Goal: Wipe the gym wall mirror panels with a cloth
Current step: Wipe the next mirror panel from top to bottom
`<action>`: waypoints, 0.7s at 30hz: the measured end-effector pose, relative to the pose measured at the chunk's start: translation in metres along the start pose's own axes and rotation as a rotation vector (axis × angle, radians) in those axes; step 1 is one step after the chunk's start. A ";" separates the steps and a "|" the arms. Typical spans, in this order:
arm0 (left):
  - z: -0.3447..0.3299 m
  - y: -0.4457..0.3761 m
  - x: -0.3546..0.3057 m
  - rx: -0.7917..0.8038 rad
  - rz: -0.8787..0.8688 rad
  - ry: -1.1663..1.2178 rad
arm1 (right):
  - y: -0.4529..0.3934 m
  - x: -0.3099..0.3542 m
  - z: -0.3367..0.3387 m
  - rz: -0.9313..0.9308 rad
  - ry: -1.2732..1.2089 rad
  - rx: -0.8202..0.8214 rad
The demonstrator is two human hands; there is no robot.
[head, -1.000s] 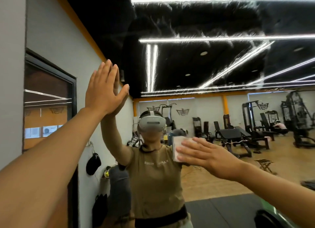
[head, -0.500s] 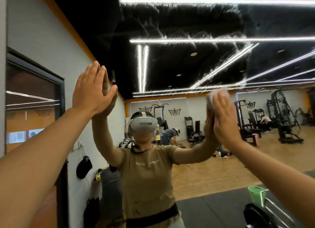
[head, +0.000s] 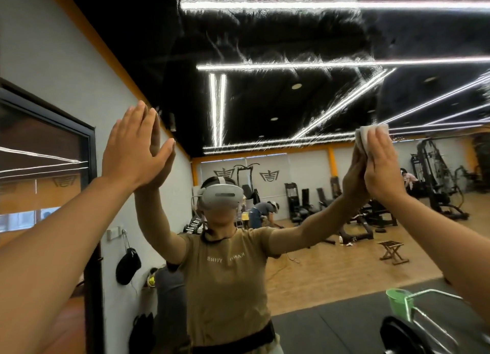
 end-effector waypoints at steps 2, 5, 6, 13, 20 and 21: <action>-0.001 0.000 0.000 -0.003 -0.004 -0.006 | 0.011 0.001 -0.006 0.022 0.009 -0.014; -0.002 0.000 -0.001 -0.004 0.001 -0.002 | 0.078 -0.014 -0.013 0.047 0.034 -0.034; -0.003 0.000 -0.001 -0.004 0.003 0.000 | 0.107 -0.023 -0.014 0.027 0.043 -0.026; -0.006 0.001 -0.004 -0.025 0.009 0.005 | 0.147 -0.038 -0.007 0.019 0.036 0.065; -0.005 0.002 -0.007 -0.048 0.017 0.009 | 0.027 0.011 -0.015 0.045 0.055 0.052; -0.004 0.003 -0.008 -0.049 0.016 0.012 | 0.036 0.011 -0.018 0.046 0.056 0.049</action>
Point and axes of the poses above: each hand's wrist, its own y-axis away from the middle knuckle, its own z-axis out of the back of the hand, x = y × z, the point moved 2 cm from there along -y, towards the middle knuckle, and after that the axes turned 12 degrees about -y, right-handed, at the moved point
